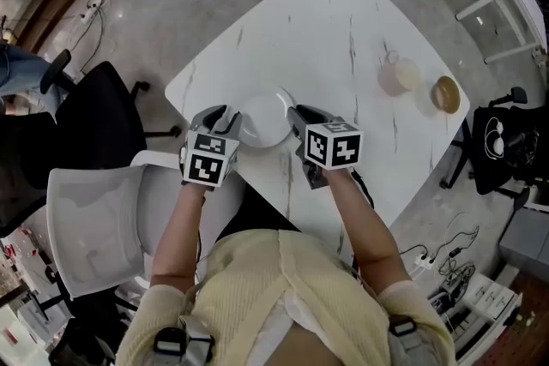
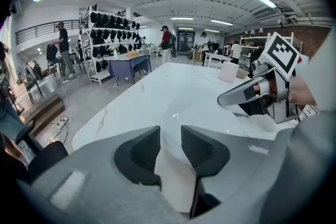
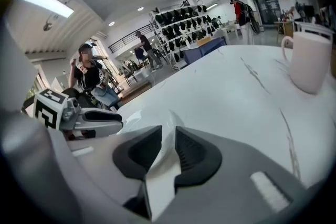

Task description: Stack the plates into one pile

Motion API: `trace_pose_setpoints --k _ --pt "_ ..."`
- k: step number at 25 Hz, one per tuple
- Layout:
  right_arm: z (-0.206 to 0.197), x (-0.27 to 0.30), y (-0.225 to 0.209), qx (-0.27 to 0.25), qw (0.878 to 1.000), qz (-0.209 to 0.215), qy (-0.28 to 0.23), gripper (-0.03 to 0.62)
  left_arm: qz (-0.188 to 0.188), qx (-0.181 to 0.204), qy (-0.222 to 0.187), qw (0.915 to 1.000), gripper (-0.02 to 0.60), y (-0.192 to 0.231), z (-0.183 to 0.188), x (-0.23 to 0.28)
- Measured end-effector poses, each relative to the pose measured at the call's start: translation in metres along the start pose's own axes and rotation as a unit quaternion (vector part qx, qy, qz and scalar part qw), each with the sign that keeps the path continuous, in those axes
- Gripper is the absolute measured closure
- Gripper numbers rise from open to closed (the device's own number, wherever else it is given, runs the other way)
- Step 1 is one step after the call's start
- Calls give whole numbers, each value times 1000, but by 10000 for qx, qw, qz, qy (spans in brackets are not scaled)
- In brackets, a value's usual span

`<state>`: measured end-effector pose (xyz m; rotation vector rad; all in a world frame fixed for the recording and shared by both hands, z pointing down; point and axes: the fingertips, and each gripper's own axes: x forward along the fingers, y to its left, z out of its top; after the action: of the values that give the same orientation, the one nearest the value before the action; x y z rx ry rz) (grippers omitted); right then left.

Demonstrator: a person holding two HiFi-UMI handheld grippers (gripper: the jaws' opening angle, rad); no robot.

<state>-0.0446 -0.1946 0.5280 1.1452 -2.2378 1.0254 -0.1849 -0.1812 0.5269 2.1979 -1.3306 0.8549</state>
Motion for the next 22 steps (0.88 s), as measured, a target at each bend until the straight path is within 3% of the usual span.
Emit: trace_pose_setpoints --k 9,15,22 --pt "13 -14 0 -154 9996 -57 -236 507 -169 -502 -390 9978 456 2 15 -19" --pt "20 -26 5 -117 9994 -66 -330 522 -139 -721 -765 9944 548 2 36 -33" --pt "25 -43 10 80 9985 -6 -543 567 -462 -905 -1045 9893 578 -11 55 -46"
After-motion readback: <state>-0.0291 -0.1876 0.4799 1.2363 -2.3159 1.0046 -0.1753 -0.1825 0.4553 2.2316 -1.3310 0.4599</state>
